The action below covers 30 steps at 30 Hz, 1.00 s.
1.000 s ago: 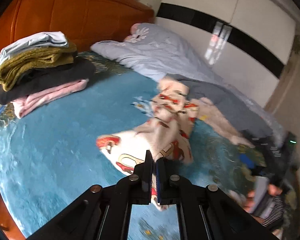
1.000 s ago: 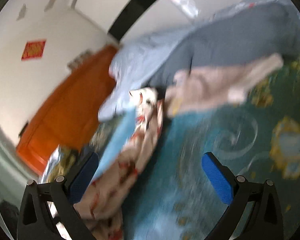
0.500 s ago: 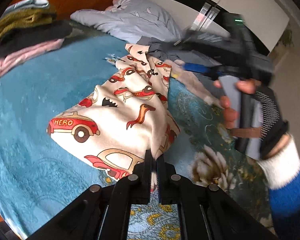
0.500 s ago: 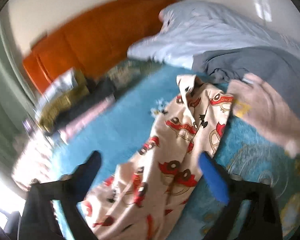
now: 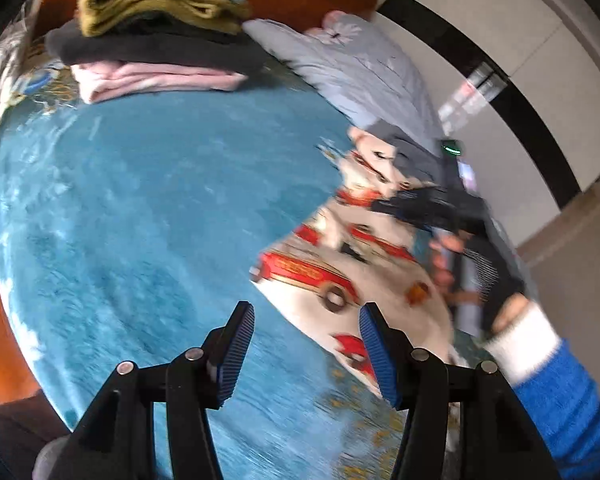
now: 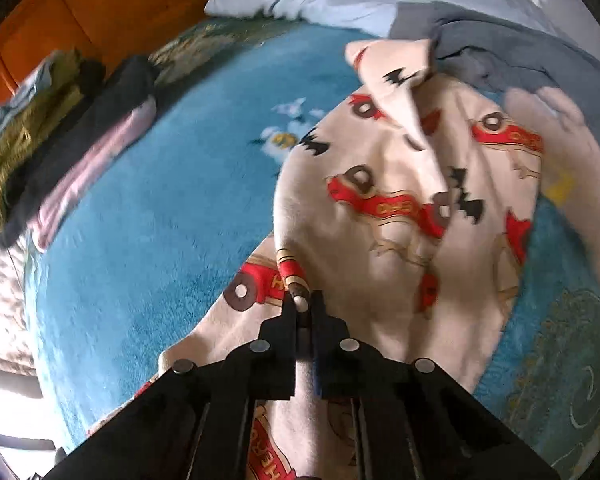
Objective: Fold clothes
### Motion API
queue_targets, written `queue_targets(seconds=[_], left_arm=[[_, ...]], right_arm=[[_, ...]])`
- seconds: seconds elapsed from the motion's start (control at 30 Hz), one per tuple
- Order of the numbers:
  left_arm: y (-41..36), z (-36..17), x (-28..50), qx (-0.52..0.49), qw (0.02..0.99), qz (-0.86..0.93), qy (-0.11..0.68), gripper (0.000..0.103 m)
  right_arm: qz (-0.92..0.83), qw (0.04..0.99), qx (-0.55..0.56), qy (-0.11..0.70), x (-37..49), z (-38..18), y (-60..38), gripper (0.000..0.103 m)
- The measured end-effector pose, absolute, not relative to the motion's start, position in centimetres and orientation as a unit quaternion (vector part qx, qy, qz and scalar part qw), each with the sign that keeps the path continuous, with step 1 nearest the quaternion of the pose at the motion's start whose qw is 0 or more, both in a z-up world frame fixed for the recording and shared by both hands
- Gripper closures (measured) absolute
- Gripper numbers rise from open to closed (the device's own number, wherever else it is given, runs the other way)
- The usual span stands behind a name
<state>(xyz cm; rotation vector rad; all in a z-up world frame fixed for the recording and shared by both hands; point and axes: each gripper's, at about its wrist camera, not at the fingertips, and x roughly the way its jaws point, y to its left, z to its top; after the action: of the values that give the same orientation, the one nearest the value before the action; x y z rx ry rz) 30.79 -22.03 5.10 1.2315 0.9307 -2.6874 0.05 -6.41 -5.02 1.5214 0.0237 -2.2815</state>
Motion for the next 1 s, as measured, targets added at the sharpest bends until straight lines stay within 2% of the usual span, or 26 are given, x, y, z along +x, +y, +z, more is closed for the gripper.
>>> queue_targets(seconds=[0.2,0.4,0.7,0.9,1.0], left_arm=[[-21.9,3.6,29.3,0.419,0.021,-0.854,0.308,0.044],[-20.2,3.3,29.4,0.43,-0.006,-0.846,0.316,0.044],[-17.8,4.0,27.7,0.443,-0.054,-0.824,0.349,0.043],[-13.8,5.0,24.7,0.46,-0.107,-0.805,0.358,0.042],[-11.3,5.6,22.7,0.471,-0.142,-0.788,0.37,0.04]], right_arm=[[-0.845,0.228,0.479,-0.06,4.9,1.2,0.6,0.099],[-0.873,0.212,0.421,-0.127,14.8,5.7,9.3,0.099],[-0.891,0.062,0.416,-0.167,29.5,5.1,20.6,0.099],[-0.868,-0.047,0.456,-0.189,36.0,1.6,26.0,0.099],[-0.852,-0.056,0.478,-0.206,37.9,-0.6,27.4,0.099]])
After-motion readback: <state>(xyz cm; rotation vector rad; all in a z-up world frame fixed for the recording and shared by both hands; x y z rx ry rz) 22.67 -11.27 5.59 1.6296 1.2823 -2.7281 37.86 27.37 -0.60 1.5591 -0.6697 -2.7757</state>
